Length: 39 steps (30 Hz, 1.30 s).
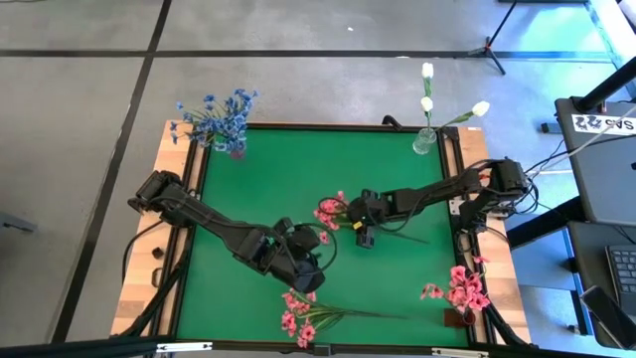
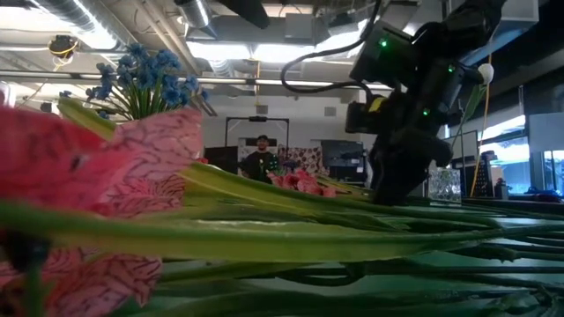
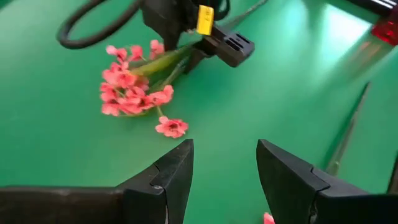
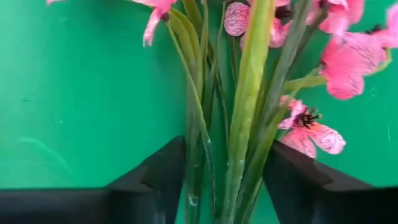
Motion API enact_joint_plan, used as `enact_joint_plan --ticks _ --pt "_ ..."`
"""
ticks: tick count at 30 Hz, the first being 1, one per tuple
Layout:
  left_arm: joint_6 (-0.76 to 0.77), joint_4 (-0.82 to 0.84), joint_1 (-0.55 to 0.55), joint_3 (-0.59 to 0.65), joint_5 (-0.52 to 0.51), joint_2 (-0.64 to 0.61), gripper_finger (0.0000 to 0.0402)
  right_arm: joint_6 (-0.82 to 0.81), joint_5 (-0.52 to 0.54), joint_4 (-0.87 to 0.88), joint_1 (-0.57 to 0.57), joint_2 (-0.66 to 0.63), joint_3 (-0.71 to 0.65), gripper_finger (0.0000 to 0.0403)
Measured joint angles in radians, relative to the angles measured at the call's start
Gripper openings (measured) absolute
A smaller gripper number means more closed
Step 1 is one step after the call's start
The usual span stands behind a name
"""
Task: Sort flowers into vase by color
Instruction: Put the top pink flowers into the red vase
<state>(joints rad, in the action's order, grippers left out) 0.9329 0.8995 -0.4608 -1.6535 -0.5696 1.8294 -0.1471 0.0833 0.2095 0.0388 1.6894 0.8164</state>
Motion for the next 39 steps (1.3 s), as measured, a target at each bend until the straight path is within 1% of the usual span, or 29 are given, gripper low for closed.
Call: enact_joint_plan --ticks 3,10,12,14,17,20,22,24,28,31,34,37,39 --pt "0.0 0.013 0.0 0.0 -0.022 -0.002 0.0169 0.022 -0.004 0.001 0.001 0.001 0.0 0.0148" --pt "0.0 0.032 0.0 0.0 -0.023 -0.002 0.0169 0.026 0.003 0.026 0.0 0.001 0.016 0.0034" --pt "0.0 0.033 0.0 0.0 -0.023 -0.002 0.0169 0.028 -0.005 0.062 0.0 -0.003 0.035 0.0014" --pt "0.0 0.033 -0.001 0.0 -0.025 -0.002 0.0169 0.028 -0.009 0.099 -0.001 -0.015 0.059 0.0015" --pt "0.001 0.03 -0.008 0.005 -0.025 -0.002 0.0169 0.028 -0.014 0.14 -0.001 -0.067 0.106 0.003" --pt "0.019 0.029 -0.022 0.007 -0.025 -0.002 0.0169 0.028 -0.016 0.191 -0.001 -0.145 0.137 0.0025" --pt "0.032 0.03 -0.033 0.007 -0.025 -0.002 0.0169 0.028 -0.018 0.212 -0.012 -0.217 0.154 0.0013" --pt "0.039 0.032 -0.042 0.007 -0.024 -0.002 0.0169 0.027 -0.025 0.211 -0.029 -0.303 0.161 0.0009" --pt "0.051 0.002 -0.052 0.029 -0.024 -0.002 0.0169 0.026 -0.052 0.199 -0.074 -0.493 0.161 0.0019" --pt "0.046 -0.104 -0.05 0.085 -0.023 -0.002 0.0169 0.023 -0.101 0.185 -0.095 -0.63 0.161 0.0013" --pt "0.019 -0.268 -0.041 0.154 -0.002 -0.001 0.0169 0.02 -0.183 0.173 -0.091 -0.74 0.161 0.0008" --pt "0.002 -0.431 -0.034 0.201 0.011 -0.001 0.0169 -0.026 -0.305 0.166 -0.091 -0.837 0.161 0.0014" --pt "-0.001 -0.509 -0.034 0.217 0.003 -0.001 0.0169 -0.042 -0.381 0.136 -0.091 -0.892 0.161 0.0014"
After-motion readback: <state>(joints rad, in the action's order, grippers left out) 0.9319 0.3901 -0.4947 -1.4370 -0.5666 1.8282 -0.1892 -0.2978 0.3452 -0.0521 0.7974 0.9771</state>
